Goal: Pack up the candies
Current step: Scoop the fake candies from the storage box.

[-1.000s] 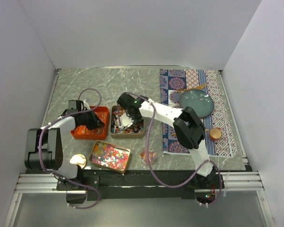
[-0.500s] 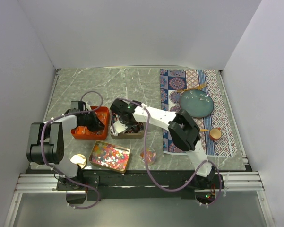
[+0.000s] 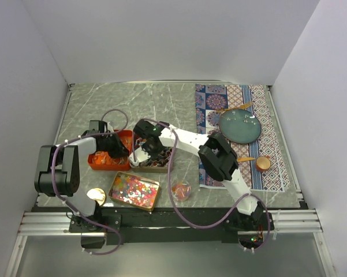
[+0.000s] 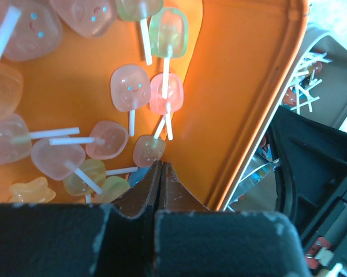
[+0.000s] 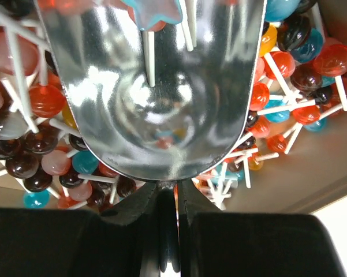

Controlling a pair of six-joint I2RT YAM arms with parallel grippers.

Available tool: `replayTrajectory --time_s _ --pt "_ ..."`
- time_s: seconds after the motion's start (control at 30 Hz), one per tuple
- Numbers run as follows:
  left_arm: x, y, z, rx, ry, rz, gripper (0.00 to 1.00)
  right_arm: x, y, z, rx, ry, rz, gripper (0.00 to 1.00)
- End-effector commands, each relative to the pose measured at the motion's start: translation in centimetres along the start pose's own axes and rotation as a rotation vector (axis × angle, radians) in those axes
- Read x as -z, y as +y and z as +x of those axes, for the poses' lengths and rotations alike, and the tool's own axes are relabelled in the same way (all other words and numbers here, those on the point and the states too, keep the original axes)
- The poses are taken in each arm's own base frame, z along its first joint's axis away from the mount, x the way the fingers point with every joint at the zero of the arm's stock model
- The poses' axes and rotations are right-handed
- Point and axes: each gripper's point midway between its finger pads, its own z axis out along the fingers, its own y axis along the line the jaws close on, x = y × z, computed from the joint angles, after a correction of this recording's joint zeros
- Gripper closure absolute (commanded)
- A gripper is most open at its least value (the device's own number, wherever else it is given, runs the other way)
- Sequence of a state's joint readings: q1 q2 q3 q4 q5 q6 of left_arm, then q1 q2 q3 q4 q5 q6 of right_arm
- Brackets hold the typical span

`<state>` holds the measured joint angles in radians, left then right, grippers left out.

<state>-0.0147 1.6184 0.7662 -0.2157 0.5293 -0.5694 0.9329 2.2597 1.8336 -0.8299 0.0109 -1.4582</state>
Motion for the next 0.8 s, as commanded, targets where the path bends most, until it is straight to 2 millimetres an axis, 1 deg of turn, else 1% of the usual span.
replayTrajectory --time_s 0.0,0.03,0.13,0.2,0.33,0.43,0.5,0.57,0.6,0.63,0.67,0.7,0.73,0.77 --pt "-0.2 -0.6 -0.3 -0.046 0.026 -0.004 0.99 0.8 0.5 -5.0 0.163 -0.368 -0.068 1.00" --pt "-0.2 -0.9 -0.6 -0.057 0.023 -0.001 0.99 1.1 0.3 -4.5 0.141 -0.392 -0.066 1.00" --pt "0.1 -1.4 -0.9 -0.087 0.027 0.009 0.99 1.9 0.4 -4.2 0.107 -0.466 -0.054 1.00" --pt "0.4 -1.7 -0.9 -0.108 0.035 0.022 0.99 1.9 0.3 -4.0 0.090 -0.479 -0.045 1.00" --pt "1.1 -2.9 -1.1 -0.149 0.041 0.064 0.99 2.9 0.2 -3.6 0.054 -0.522 -0.025 1.00" --pt "1.6 -3.8 -1.4 -0.172 0.038 0.092 0.99 3.9 -0.3 -2.9 0.030 -0.522 0.004 1.00" --pt "2.2 -4.7 -1.9 -0.195 0.029 0.113 0.99 4.1 -0.4 -2.0 0.019 -0.504 0.019 1.00" --pt "2.7 -5.5 -2.3 -0.225 0.027 0.134 0.97 5.1 -0.8 -1.4 -0.006 -0.514 0.042 1.00" --pt "3.2 -6.3 -3.1 -0.248 0.009 0.150 0.95 5.5 -1.0 -0.7 -0.028 -0.515 0.050 1.00" --pt "3.6 -6.8 -3.1 -0.251 0.019 0.168 0.94 6.3 -1.5 -0.4 -0.039 -0.519 0.069 1.00" --pt "3.9 -7.1 -3.5 -0.263 0.012 0.176 0.93 6.7 -1.6 -0.1 -0.060 -0.524 0.071 1.00" --pt "4.5 -7.7 -4.5 -0.268 -0.008 0.192 0.91 7.3 -1.7 0.4 -0.077 -0.534 0.078 1.00" --pt "4.9 -8.2 -4.5 -0.270 -0.003 0.209 0.90 8.2 -2.0 0.6 -0.090 -0.541 0.098 1.00" --pt "5.1 -8.5 -4.7 -0.275 -0.006 0.219 0.89 8.7 -2.1 0.6 -0.110 -0.550 0.105 1.00"
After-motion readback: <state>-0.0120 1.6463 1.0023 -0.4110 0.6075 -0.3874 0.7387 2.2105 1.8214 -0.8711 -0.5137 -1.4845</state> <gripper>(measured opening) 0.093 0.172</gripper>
